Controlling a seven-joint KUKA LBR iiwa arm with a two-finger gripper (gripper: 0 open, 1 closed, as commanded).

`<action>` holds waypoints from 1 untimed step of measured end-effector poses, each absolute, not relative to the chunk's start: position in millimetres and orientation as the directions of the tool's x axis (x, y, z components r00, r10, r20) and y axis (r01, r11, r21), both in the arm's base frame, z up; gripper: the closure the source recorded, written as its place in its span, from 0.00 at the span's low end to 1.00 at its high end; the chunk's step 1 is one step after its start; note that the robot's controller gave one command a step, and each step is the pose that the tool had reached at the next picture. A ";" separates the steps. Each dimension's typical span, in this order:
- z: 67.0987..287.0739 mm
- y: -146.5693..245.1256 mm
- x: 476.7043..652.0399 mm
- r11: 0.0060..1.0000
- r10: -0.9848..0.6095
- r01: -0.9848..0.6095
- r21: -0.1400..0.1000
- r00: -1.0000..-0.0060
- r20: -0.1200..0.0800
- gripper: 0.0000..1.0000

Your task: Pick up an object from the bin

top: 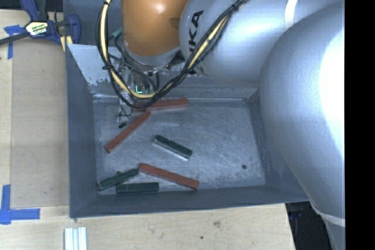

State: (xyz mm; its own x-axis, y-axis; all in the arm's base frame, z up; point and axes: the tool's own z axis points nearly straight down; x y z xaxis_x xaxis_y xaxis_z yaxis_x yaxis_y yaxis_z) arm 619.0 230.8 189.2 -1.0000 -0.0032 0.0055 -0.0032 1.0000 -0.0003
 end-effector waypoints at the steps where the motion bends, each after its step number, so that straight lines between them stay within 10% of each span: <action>1: 194.6 229.8 621.2 1.000 0.000 0.000 0.002 -1.000 -0.003 0.00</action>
Offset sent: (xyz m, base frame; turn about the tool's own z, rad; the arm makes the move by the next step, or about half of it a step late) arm -0.0297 -0.0552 -0.0809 -0.0415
